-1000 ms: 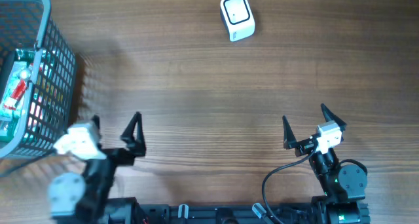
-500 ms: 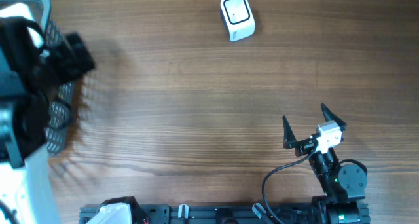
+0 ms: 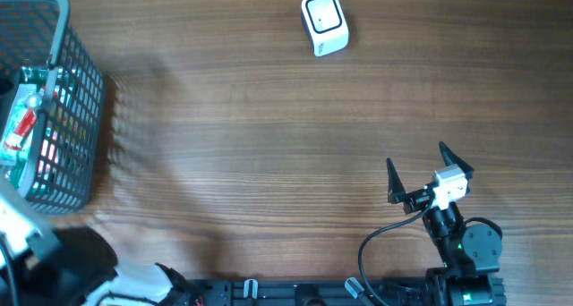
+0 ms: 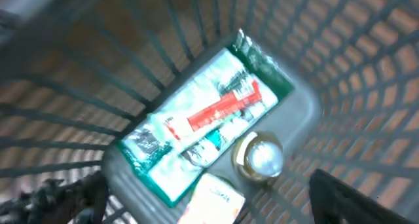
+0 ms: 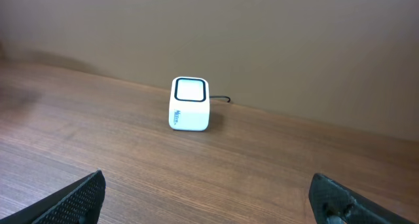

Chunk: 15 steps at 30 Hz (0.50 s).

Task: Scan the item barcode
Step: 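Grasp the yellow Vim dish soap bottle in the basket with left gripper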

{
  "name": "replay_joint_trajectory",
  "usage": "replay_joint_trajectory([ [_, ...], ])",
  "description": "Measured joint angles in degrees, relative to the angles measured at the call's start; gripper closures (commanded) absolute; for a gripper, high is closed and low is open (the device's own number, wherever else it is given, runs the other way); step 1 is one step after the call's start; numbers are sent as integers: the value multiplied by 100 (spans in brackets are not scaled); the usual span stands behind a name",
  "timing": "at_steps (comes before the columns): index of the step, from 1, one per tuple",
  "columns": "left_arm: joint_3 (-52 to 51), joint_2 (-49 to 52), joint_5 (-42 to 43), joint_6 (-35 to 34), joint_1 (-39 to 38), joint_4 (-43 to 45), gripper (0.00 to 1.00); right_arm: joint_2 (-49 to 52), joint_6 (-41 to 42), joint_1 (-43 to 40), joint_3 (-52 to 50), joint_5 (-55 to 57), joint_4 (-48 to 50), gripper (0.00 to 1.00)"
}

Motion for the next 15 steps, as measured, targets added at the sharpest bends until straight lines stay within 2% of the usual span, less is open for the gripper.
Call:
replay_joint_trajectory([
  [1, 0, 205, 275, 168, 101, -48, 22, 0, 0, 0, 0, 0, 2, 0],
  [4, -2, 549, 999, 767, 286, -90, 20, 0, 0, 0, 0, 0, 0, 0],
  [15, -142, 1438, 1749, 1405, 280, -50, 17, 0, 0, 0, 0, 0, 2, 0],
])
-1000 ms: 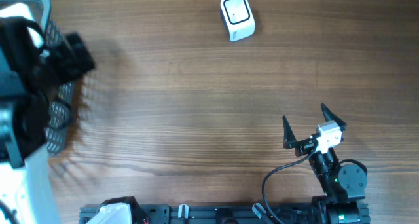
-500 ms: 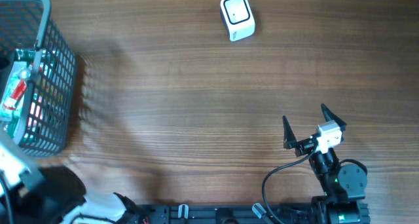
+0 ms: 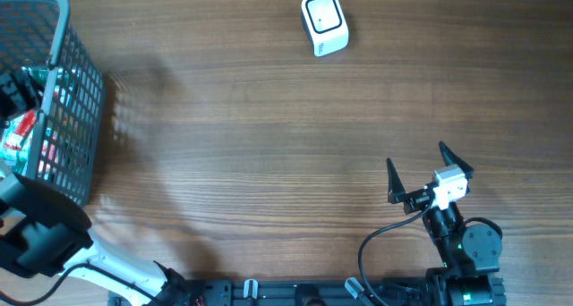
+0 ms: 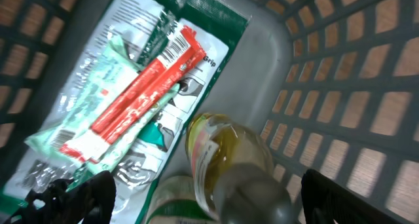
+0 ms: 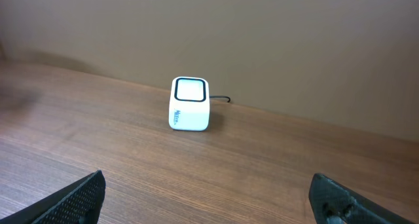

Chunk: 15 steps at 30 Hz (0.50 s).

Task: Scan the item barcode
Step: 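Grasp the yellow Vim dish soap bottle in the basket with left gripper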

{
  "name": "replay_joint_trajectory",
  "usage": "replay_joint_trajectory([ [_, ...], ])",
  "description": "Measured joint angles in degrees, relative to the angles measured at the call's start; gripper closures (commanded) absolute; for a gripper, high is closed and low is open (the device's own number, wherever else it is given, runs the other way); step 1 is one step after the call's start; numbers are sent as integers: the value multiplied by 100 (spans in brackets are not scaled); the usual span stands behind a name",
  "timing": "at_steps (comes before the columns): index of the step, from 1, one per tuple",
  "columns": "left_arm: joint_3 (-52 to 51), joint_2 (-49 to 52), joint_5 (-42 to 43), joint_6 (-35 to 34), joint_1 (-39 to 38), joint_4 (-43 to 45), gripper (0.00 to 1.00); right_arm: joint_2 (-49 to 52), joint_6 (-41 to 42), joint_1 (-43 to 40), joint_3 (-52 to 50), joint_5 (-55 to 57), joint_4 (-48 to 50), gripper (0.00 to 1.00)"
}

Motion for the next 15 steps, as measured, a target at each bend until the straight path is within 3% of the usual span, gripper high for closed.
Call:
replay_joint_trajectory([
  [6, -184, 372, 103, 46, 0, 162, 23, 0, 0, 0, 0, 0, -2, 0],
  [11, -184, 452, 122, 120, 0, 225, 41, 0, 0, 0, 0, 0, 0, 0],
  [13, -184, 455, 127, 114, 0, 243, 56, 0, 0, 0, 0, 0, 0, 0],
  [15, -184, 455, 234, 129, 0, 249, 60, 0, 0, 0, 0, 0, -2, 0],
])
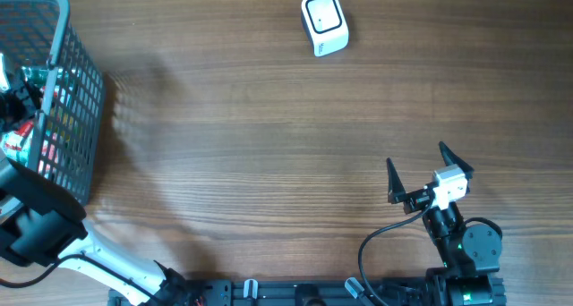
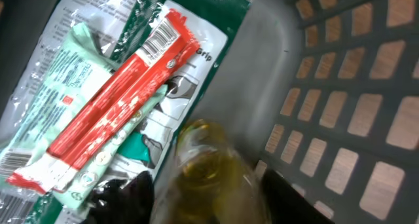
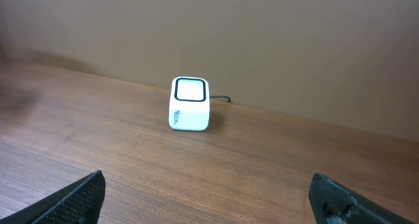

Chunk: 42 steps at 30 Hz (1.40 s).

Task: Scan the item barcode
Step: 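Grasp the yellow Vim dish soap bottle in the basket with left gripper, then carry the bottle to the table near the scanner and release it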

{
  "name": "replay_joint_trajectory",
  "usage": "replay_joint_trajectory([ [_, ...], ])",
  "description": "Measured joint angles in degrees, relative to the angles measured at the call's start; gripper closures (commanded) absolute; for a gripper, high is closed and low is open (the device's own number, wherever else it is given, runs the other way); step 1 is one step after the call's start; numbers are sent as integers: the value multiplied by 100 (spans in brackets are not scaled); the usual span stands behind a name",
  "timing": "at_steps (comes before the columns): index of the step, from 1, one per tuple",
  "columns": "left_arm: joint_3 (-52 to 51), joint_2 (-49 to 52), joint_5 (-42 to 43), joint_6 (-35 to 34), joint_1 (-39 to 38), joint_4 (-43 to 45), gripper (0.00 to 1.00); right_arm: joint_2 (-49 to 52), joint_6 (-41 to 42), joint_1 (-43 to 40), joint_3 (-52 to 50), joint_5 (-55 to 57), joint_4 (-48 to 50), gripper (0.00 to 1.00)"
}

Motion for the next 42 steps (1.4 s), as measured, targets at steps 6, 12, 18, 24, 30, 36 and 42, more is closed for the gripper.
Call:
replay_joint_trajectory([
  [6, -7, -11, 105, -26, 0, 175, 67, 0, 0, 0, 0, 0, 0, 0],
  [12, -96, -1373, 105, -503, 0, 1497, 65, 0, 0, 0, 0, 0, 0, 0],
  [18, -96, -3314, 122, -1480, -37, 2120, 67, 0, 0, 0, 0, 0, 0, 0],
  [24, -94, -4531, 26, -2085, -1810, 1731, 69, -2, 0, 0, 0, 2, 7, 0],
  [30, -74, -4105, -1394, -2898, -5136, 389, 69, -4, 0, 0, 0, 4, 2, 0],
  [36, -70, -2083, -2232, -3958, -7364, 140, 72, -4, 0, 0, 0, 2, 4, 1],
  [42, -76, -420, -2253, -4854, -8456, 1137, 74, -4, 0, 0, 0, 0, 0, 0],
])
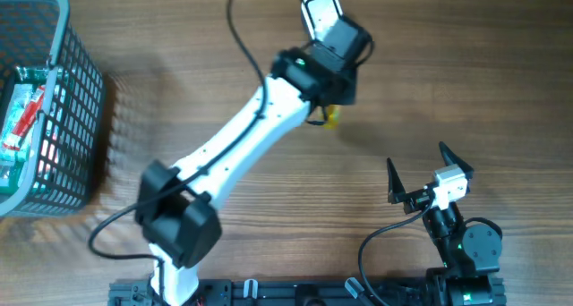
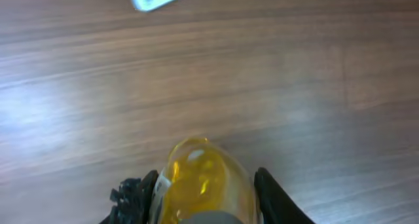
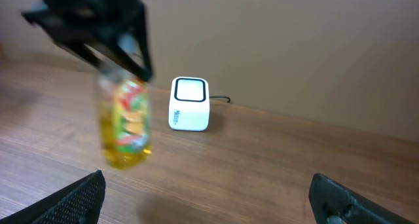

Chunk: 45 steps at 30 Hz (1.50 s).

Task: Scan the item barcode
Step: 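Carry the bottle to the table near the scanner and release it, then reach the left gripper back into the basket and grasp the Kleenex pack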

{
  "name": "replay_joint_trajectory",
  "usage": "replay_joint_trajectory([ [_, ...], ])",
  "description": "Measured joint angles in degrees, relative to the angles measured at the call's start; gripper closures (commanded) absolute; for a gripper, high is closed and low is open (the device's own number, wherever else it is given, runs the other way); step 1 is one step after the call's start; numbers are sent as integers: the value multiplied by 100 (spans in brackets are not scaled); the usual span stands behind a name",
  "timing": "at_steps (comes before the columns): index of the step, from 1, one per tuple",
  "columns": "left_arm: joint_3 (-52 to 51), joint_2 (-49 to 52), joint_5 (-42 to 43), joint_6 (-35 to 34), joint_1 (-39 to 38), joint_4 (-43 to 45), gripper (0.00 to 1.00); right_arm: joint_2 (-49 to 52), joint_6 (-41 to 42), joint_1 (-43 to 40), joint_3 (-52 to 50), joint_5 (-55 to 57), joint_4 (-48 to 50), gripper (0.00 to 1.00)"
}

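Note:
A bottle of yellow liquid [image 3: 124,126] with a red and green label hangs above the table, just left of and in front of the white barcode scanner [image 3: 190,104]. My left gripper [image 2: 204,188] is shut on the bottle [image 2: 203,178], gripping it from above. In the overhead view the left arm reaches across to the scanner [image 1: 315,6], partly covering it, and only a yellow bit of the bottle [image 1: 329,118] shows. My right gripper [image 3: 209,201] stands open and empty near the front right of the table [image 1: 419,169].
A dark wire basket [image 1: 76,91] stands at the far left edge. It holds a green packet with a red strip [image 1: 22,118]. The scanner's cable runs off the back edge. Bare wooden table [image 1: 224,100] lies between basket and scanner.
My left gripper was down in the basket with its fingers on either side of the bottle. Now it holds the bottle above the table beside the scanner. The right arm has not moved.
My left gripper was first open above the basket's packet and bottle. It was then lower over the bottle, then had its fingers around it. Now the bottle is out of the basket and held near the scanner. The right gripper stayed open in place.

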Motion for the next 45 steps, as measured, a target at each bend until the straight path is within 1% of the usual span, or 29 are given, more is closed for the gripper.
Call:
replay_joint_trajectory([
  [4, 2, 363, -299, -170, -306, 807, 73, 0, 0, 0, 0, 2, 2, 0],
  [9, -55, 691, -680, -275, -654, 1108, 72, 0, 0, 0, 0, 2, 2, 0],
  [11, -210, 752, -743, -293, -765, 1250, 66, 0, 0, 0, 0, 2, 2, 1],
  [13, -317, 787, -763, -317, -820, 1257, 52, 0, 0, 0, 0, 2, 2, 0],
  [14, -372, 796, -769, -326, -828, 1257, 27, 0, 0, 0, 0, 2, 2, 0],
  [16, -400, 796, -756, -328, -828, 1259, 12, 0, 0, 0, 0, 2, 2, 0],
  [17, -400, 796, -717, -376, -828, 1274, 2, 0, 0, 0, 0, 2, 2, 0],
  [21, -400, 796, -518, -378, -828, 1274, 0, 0, 0, 0, 0, 2, 2, 0],
  [25, -400, 682, -293, 37, -828, 1276, 0, 0, 0, 0, 0, 2, 2, 0],
  [28, -400, -63, -380, 315, -782, 1307, 0, 0, 0, 0, 0, 2, 2, 0],
  [30, -393, -682, -651, 509, -614, 1320, 0, 0, 0, 0, 0, 2, 2, 0],
  [32, -358, -1263, -1025, 647, -212, 1272, 0, 0, 0, 0, 0, 2, 2, 0],
  [34, -339, -1672, -1325, 723, 358, 1126, 0, 0, 0, 0, 0, 2, 2, 0],
  [36, -339, -2070, -1534, 807, 1198, 925, 0, 0, 0, 0, 0, 2, 2, 0],
  [38, -339, -2575, -1661, 850, 2374, 603, 0, 0, 0, 0, 0, 4, 2, 0],
  [40, -337, -3193, -1790, 850, 3790, 133, 0, 0, 0, -7, 0, 2, 2, 0],
  [41, -332, -3340, -1784, 850, 4164, -4, 0, 0, 0, -9, 0, 2, 0, 0],
  [42, -323, -3587, -1816, 839, 4876, -350, 0, 0, 0, -13, 0, 4, 2, 0],
  [45, -280, -3794, -1670, 688, 6688, -1250, 0, 0, 0, -13, 0, 2, 2, 0],
])
